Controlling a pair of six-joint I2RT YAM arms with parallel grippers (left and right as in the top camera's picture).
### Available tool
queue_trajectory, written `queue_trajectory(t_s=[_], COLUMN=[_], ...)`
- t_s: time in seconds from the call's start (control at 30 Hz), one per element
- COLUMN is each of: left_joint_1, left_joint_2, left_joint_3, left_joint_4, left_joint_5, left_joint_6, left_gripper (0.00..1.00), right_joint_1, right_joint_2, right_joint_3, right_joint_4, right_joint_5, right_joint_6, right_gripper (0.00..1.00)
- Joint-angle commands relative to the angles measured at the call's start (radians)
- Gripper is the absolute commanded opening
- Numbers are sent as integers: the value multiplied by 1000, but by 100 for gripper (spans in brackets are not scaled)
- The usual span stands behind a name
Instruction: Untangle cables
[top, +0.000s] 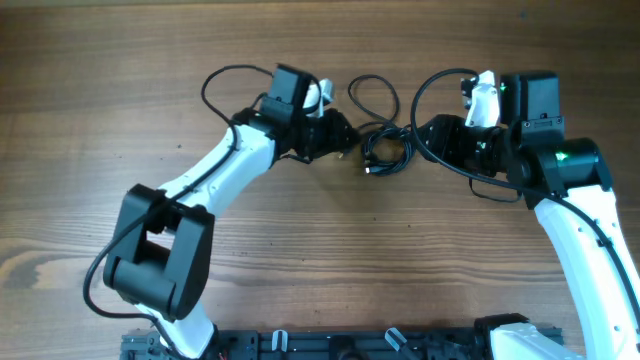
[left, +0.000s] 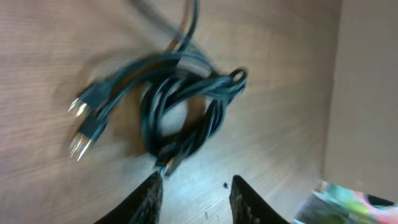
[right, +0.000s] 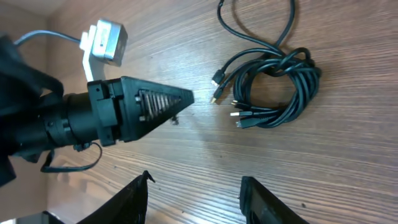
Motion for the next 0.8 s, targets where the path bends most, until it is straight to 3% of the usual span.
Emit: queue_trajectory(t_s=[0.0,0.13,0.37,0.5,0.67,0.77], left_joint_1=[-87,-111,-116,-122,-140,-130], left_joint_2=[33,109,234,274,278,259], left_joint_3=[7,7,7,7,7,7], left_joint_4=[96,233,348,449,430,417], left_joint_5=[-183,-278,-286,-285,-285,-260], left_joint_6=[37,100,372,378,381,488], left_gripper=[42,47,44,47,48,49], right_joint_1=[-2,-2,-2,-2,-2,-2], right_joint_2=[19,35,39,39,39,39], right_joint_3=[13,13,13,13,13,13], right_joint_4=[-5,-24,-37,-53,-61,-61], right_joint_5=[28,28,28,31,48,48], right_joint_6=[-6,-10,-31,-35,-37,-37], right_gripper=[50,50,51,51,51,51])
